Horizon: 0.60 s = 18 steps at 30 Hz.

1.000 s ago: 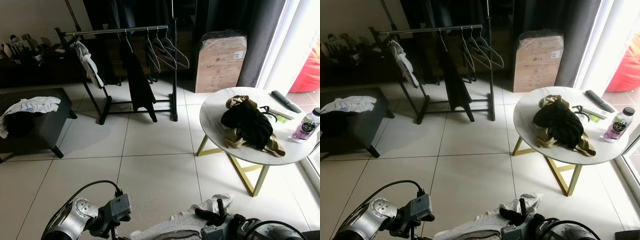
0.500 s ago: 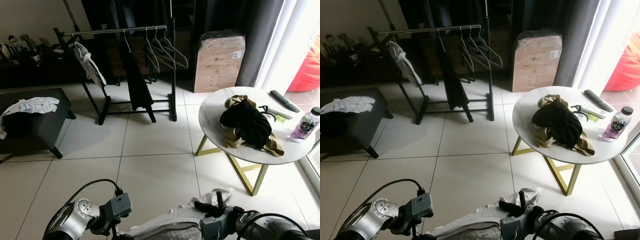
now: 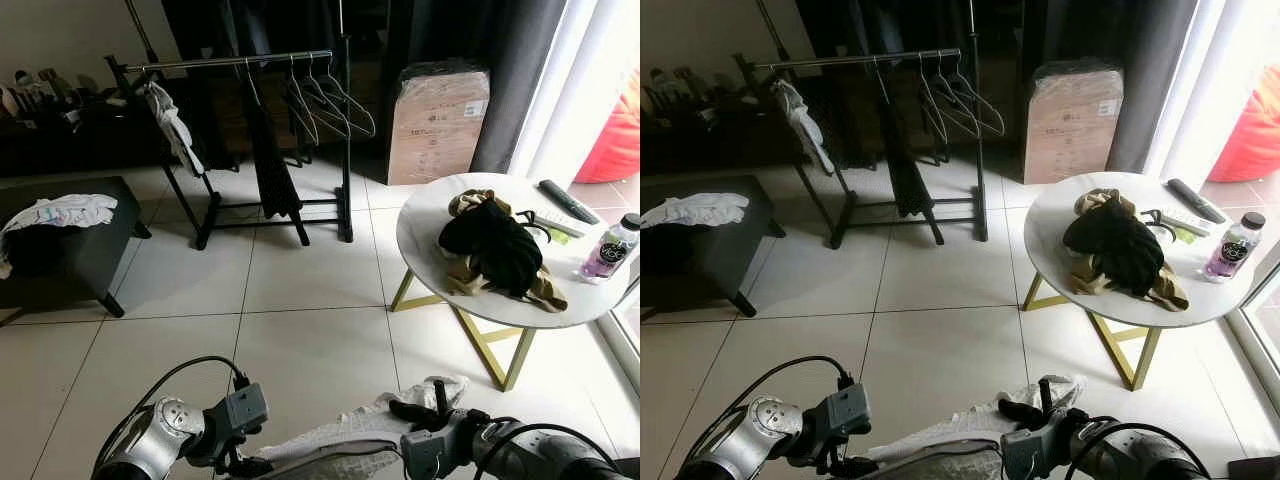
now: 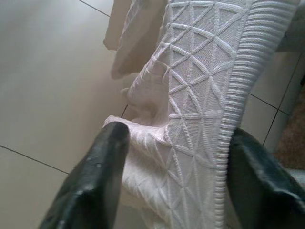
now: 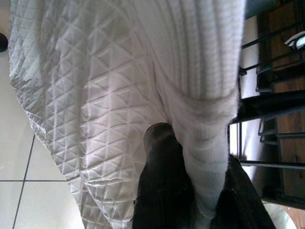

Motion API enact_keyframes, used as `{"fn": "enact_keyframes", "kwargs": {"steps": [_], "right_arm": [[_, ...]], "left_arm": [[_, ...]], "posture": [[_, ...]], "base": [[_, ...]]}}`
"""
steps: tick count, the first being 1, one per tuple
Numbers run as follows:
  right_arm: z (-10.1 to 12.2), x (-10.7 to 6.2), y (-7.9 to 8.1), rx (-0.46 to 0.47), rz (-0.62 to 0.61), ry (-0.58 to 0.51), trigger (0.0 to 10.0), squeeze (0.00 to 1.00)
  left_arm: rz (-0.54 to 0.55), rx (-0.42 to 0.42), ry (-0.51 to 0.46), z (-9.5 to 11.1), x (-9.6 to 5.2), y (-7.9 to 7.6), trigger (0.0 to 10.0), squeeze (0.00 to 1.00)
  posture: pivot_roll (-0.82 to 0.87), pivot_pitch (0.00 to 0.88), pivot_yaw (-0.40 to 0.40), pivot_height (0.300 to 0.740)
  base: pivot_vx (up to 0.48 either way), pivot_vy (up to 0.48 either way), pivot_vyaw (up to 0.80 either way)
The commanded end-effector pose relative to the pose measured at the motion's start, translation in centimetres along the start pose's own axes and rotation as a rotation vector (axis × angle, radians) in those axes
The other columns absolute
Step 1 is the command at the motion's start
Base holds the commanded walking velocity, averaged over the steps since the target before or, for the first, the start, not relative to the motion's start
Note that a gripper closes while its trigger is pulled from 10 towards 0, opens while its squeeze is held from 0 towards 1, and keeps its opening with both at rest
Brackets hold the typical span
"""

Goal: Hang hanger

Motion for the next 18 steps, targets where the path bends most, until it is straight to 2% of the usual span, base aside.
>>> {"fn": "enact_keyframes", "kwargs": {"steps": [1,18], "right_arm": [[1.1,0.4,-1.3,0.019,-0.044,-0.050,10.0,0.00],[1.3,0.5,-0.1,0.044,0.007,-0.050,10.0,0.00]], "left_arm": [[0.018,-0.021,0.015,-0.5,-0.2,0.3,0.0,0.00],[0.015,-0.046,-0.039,0.3,-0.3,0.2,0.0,0.00]], "posture": [[-0.12,0.126,0.078,0.740],[-0.11,0.125,0.077,0.740]], "base": [[0.000,0.000,0.00],[0.000,0.000,0.00]]}}
Point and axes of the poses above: a point about 5 cm out from each wrist's last joint towards the gripper, its own x axis pointing out of the wrist towards the gripper, its own z axis along the axis of the wrist's last joint, y = z × x, the point moved 5 cm from there along x, pointing out of the wrist towards the gripper, and after that the axes turned 2 degrees about -x, right-handed, at the moved point
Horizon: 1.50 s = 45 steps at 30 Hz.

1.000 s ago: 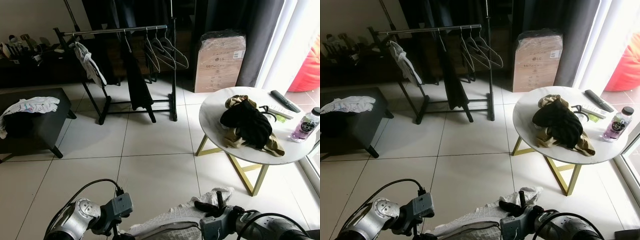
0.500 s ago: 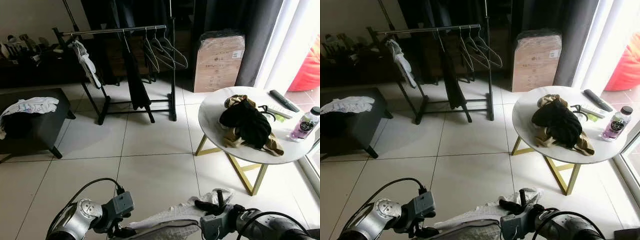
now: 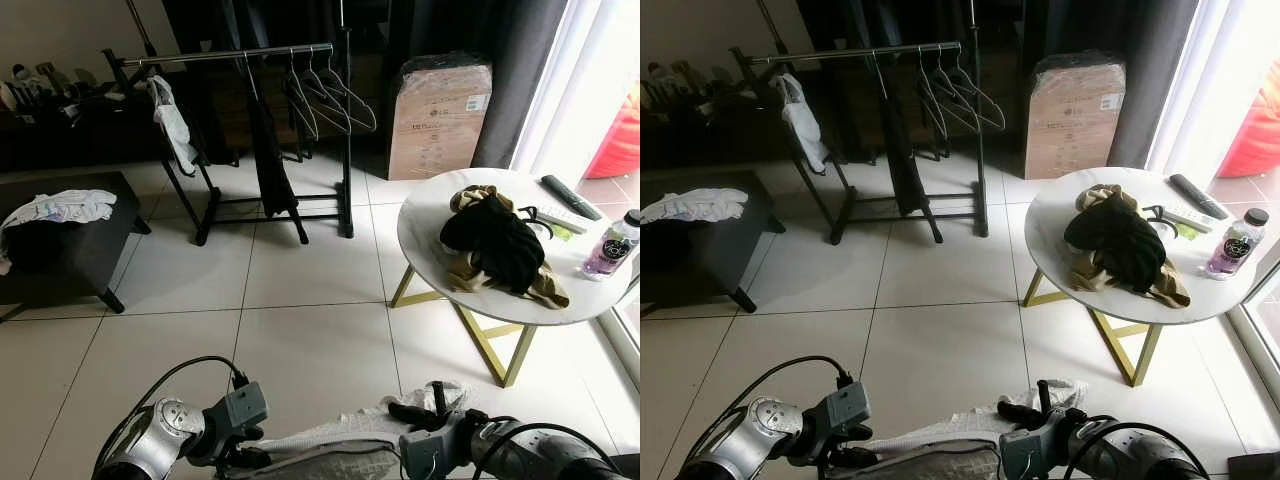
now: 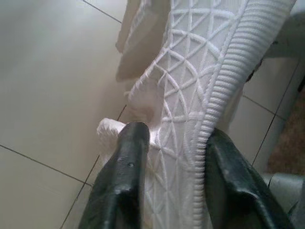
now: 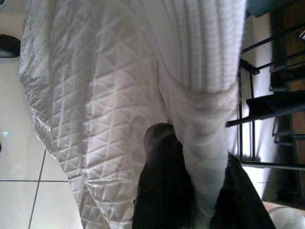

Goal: Hang hanger

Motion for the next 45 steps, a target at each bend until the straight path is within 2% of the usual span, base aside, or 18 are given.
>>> {"fn": "enact_keyframes", "kwargs": {"steps": [1,8,16,22,28,31,34,36,39,45], "right_arm": [[1.1,0.4,-0.2,0.022,-0.021,-0.043,10.0,0.00],[1.1,0.3,0.7,0.028,0.006,-0.038,10.0,0.00],[1.2,0.3,0.7,0.031,0.007,-0.042,10.0,0.00],[1.2,0.4,0.5,0.029,0.006,-0.041,10.0,0.00],[-0.6,0.4,1.0,0.014,0.010,0.081,10.0,0.00],[-2.3,0.0,1.0,0.012,-0.002,0.185,10.0,0.00],[-3.1,-0.3,0.9,0.009,-0.010,0.231,10.0,0.00],[-4.2,-0.6,0.8,-0.012,-0.017,0.302,10.0,0.00],[-6.6,-1.6,0.8,-0.022,-0.015,0.459,10.0,0.00],[-7.3,-2.2,1.7,0.011,0.023,0.501,10.0,0.00]], "left_arm": [[0.002,-0.020,-0.014,0.0,-0.2,0.0,0.0,0.00],[-0.028,-0.020,-0.013,-0.3,-0.8,-0.1,0.0,0.00],[-0.058,-0.032,-0.006,-0.6,-0.7,-0.7,0.0,0.00],[0.007,-0.049,-0.004,-0.5,-0.7,0.0,0.0,0.00],[0.057,-0.037,0.066,-1.5,-1.0,0.7,0.0,0.00],[0.089,-0.026,0.121,-2.5,-1.5,1.1,0.0,0.00],[0.089,-0.004,0.156,-3.1,-1.6,1.0,0.0,0.00],[0.083,0.013,0.176,-3.3,-1.7,0.9,0.0,0.00],[0.056,0.089,0.251,-4.1,-2.1,0.7,0.0,0.00],[0.034,0.189,0.394,-6.0,-3.4,0.9,0.0,0.00]], "posture": [[-0.11,0.125,0.077,0.740],[-0.11,0.125,0.076,0.740],[-0.11,0.126,0.075,0.740],[-0.11,0.125,0.074,0.740],[-0.10,0.126,0.077,0.740],[-0.10,0.128,0.077,0.740],[-0.10,0.128,0.078,0.740],[-0.10,0.129,0.078,0.740],[-0.10,0.128,0.078,0.740],[-0.10,0.130,0.078,0.740]], "base": [[0.000,0.000,0.00],[0.000,0.000,0.00],[0.000,0.000,0.00],[0.000,0.000,0.00],[0.000,0.000,0.00],[0.000,0.000,0.00],[0.000,0.000,0.00],[0.000,0.000,0.00],[0.000,0.000,0.00],[0.000,0.000,0.00]]}}
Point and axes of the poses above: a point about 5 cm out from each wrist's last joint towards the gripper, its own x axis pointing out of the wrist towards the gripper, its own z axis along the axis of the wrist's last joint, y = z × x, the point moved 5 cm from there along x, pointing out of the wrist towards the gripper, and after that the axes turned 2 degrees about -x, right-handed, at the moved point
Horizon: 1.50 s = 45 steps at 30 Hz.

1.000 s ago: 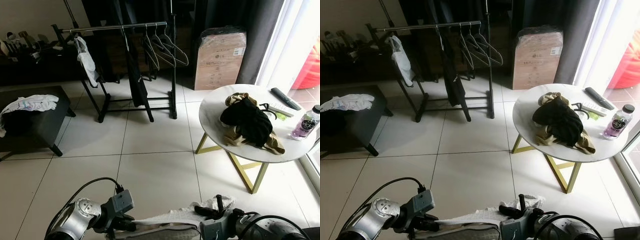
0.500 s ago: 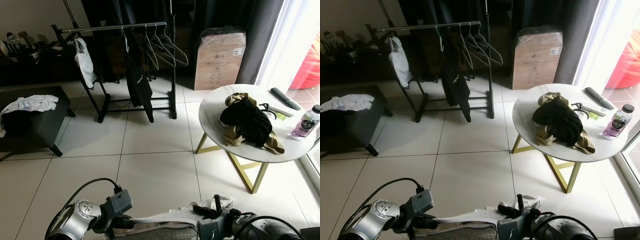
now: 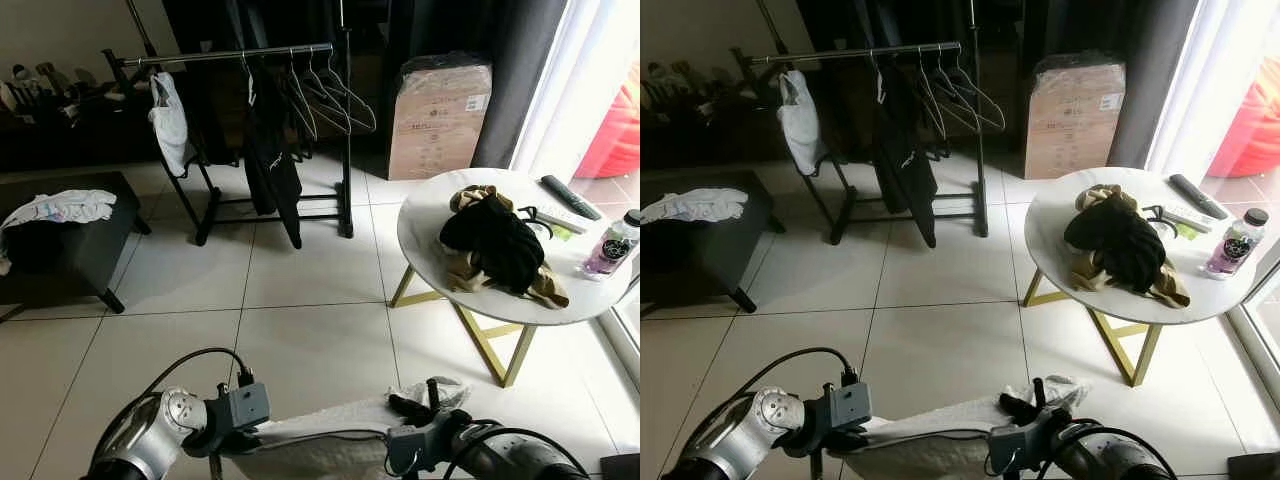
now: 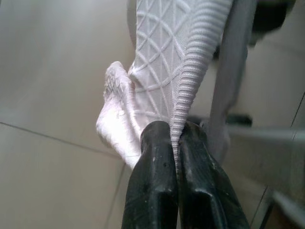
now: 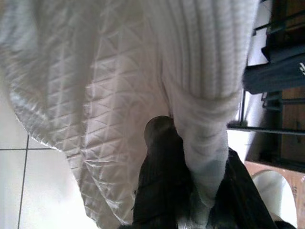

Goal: Hang hanger

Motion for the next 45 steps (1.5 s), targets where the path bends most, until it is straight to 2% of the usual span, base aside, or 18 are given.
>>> {"fn": "enact_keyframes", "kwargs": {"steps": [1,9,15,18,20,22,23,24,25,26,30,32,33,34,35,42,44,45], "right_arm": [[-7.0,-2.5,1.6,0.029,0.059,0.297,10.0,0.00],[-9.4,-3.7,2.6,0.045,0.085,0.460,10.0,0.00],[-9.1,-3.8,4.1,0.027,0.179,0.470,10.0,0.00],[-8.0,-3.9,6.4,0.022,0.296,0.441,10.0,0.00],[-7.5,-4.1,7.8,0.036,0.370,0.446,10.0,0.00],[-7.3,-4.2,8.5,0.049,0.406,0.451,10.0,0.00],[-7.0,-4.4,9.2,0.059,0.442,0.447,10.0,0.00],[-7.0,-4.4,9.2,0.059,0.442,0.447,10.0,0.00],[-6.6,-4.4,9.7,0.073,0.465,0.444,10.0,0.00],[-6.5,-4.4,9.7,0.076,0.467,0.445,10.0,0.00],[-6.7,-4.2,9.3,0.107,0.436,0.464,10.0,0.00],[-5.6,-3.4,8.8,0.333,0.393,0.460,10.0,0.00],[-5.6,-3.4,8.8,0.333,0.393,0.460,10.0,0.00],[-5.0,-3.1,8.8,0.391,0.396,0.444,10.0,0.00],[-4.8,-3.0,8.8,0.416,0.398,0.437,10.0,0.00],[-4.4,-2.8,8.5,0.527,0.393,0.423,10.0,0.00],[-4.5,-2.7,8.0,0.545,0.397,0.409,10.0,0.00],[-4.5,-2.7,7.9,0.546,0.399,0.405,10.0,0.00]], "left_arm": [[-0.025,-0.032,0.231,-6.2,-1.5,-0.8,0.0,0.00],[-0.036,0.055,0.389,-8.5,-3.0,-0.5,0.0,0.00],[0.025,0.060,0.338,-7.2,-2.8,0.5,0.0,0.00],[0.117,0.008,0.217,-4.6,-2.0,1.8,0.0,0.00],[0.110,-0.025,0.107,-2.5,-1.5,1.7,0.0,0.00],[0.107,-0.043,0.069,-1.8,-1.4,1.7,0.0,0.00],[0.075,-0.057,-0.005,-0.4,-1.4,1.3,0.0,0.00],[0.075,-0.057,-0.005,-0.4,-1.4,1.3,0.0,0.00],[0.001,-0.051,-0.108,1.4,-1.5,0.4,0.0,0.00],[-0.032,-0.047,-0.141,1.9,-1.7,0.0,0.0,0.00],[-0.130,-0.067,-0.189,2.7,-1.9,-1.4,0.0,0.00],[-0.216,-0.069,-0.190,2.9,-1.9,-2.9,0.0,0.00],[-0.216,-0.069,-0.190,2.9,-1.9,-2.9,0.0,0.00],[-0.214,-0.073,-0.190,3.0,-1.8,-3.0,0.6,0.00],[-0.191,-0.074,-0.182,2.9,-1.6,-2.8,10.0,0.00],[-0.134,-0.062,-0.165,2.4,-1.9,-2.0,10.0,0.00],[-0.111,-0.080,-0.165,2.2,-2.1,-1.6,10.0,1.00],[-0.113,-0.082,-0.164,2.2,-2.1,-1.6,10.0,1.00]], "posture": [[-0.10,0.130,0.078,0.740],[-0.09,0.130,0.079,0.740],[-0.09,0.128,0.078,0.740],[-0.09,0.128,0.077,0.740],[-0.10,0.128,0.078,0.740],[-0.10,0.128,0.078,0.740],[-0.09,0.128,0.078,0.740],[-0.09,0.128,0.078,0.740],[-0.09,0.128,0.078,0.740],[-0.09,0.129,0.079,0.740],[-0.09,0.129,0.079,0.740],[-0.10,0.128,0.080,0.740],[-0.10,0.128,0.080,0.740],[-0.10,0.129,0.079,0.740],[-0.10,0.129,0.078,0.740],[-0.09,0.130,0.077,0.740],[-0.09,0.130,0.077,0.740],[-0.09,0.130,0.077,0.740]], "base": [[0.000,0.000,0.00],[0.000,0.000,0.00],[0.000,0.000,0.00],[0.000,0.000,0.00],[0.000,0.000,0.00],[0.000,0.000,0.00],[0.000,0.000,0.00],[0.000,0.000,0.00],[0.000,0.000,0.00],[0.000,0.000,0.00],[0.000,0.000,0.00],[0.000,0.000,0.00],[0.000,0.000,0.00],[0.000,0.000,0.00],[0.000,0.000,0.00],[0.000,0.000,0.00],[0.000,0.000,0.00],[0.000,0.000,0.00]]}}
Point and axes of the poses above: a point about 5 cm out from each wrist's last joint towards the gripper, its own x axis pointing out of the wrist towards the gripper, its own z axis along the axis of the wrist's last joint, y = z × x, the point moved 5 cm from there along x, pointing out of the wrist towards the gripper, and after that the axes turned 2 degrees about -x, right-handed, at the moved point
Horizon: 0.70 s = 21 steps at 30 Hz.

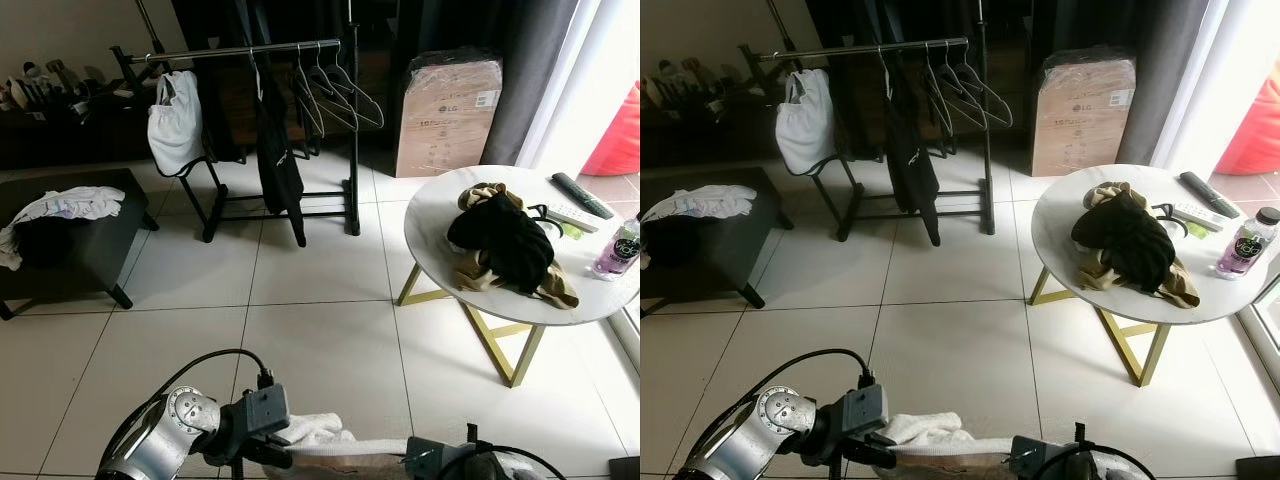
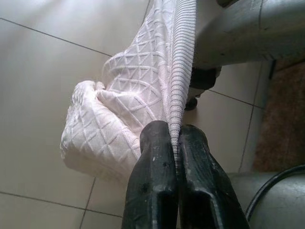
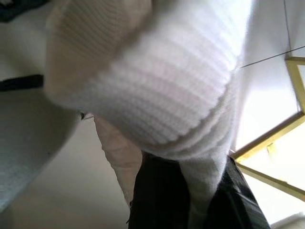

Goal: Hang hanger

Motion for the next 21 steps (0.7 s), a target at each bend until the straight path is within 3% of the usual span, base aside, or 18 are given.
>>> {"fn": "enact_keyframes", "kwargs": {"steps": [1,7,10,11,14,16,21], "right_arm": [[-2.2,-0.3,-0.2,0.057,0.018,0.061,10.0,0.00],[-1.5,-0.4,-0.8,0.070,0.018,0.040,10.0,0.00],[-0.9,-0.4,-1.1,0.065,0.018,0.019,10.0,0.00],[-0.5,-0.5,-1.2,0.056,0.025,0.004,10.0,0.00],[0.1,-0.5,-1.2,0.051,0.037,-0.019,10.0,0.00],[0.5,-0.5,-1.1,0.028,0.059,-0.035,10.0,0.00],[1.7,-1.0,-1.4,-0.032,0.100,-0.102,10.0,0.00]], "left_arm": [[0.040,-0.034,0.063,-2.0,-1.8,0.8,10.0,1.00],[0.052,-0.034,0.041,-1.7,-2.0,0.8,10.0,1.00],[0.119,-0.037,0.016,-1.3,-2.0,1.7,10.0,1.00],[0.176,-0.027,-0.014,-0.8,-2.0,2.6,10.0,1.00],[0.220,-0.027,-0.090,0.5,-1.9,3.4,10.0,1.00],[0.187,-0.022,-0.147,1.5,-1.6,2.9,10.0,1.00],[0.050,0.032,-0.146,1.9,-0.8,1.0,10.0,1.00]], "posture": [[-0.09,0.130,0.077,0.740],[-0.09,0.129,0.078,0.740],[-0.09,0.129,0.078,0.740],[-0.09,0.129,0.077,0.740],[-0.09,0.129,0.077,0.740],[-0.09,0.128,0.078,0.740],[-0.10,0.128,0.079,0.740]], "base": [[0.000,0.000,0.00],[0.000,0.000,0.00],[0.000,0.000,0.00],[0.000,0.000,0.00],[0.000,0.000,0.00],[0.000,0.000,0.00],[0.000,0.000,0.00]]}}
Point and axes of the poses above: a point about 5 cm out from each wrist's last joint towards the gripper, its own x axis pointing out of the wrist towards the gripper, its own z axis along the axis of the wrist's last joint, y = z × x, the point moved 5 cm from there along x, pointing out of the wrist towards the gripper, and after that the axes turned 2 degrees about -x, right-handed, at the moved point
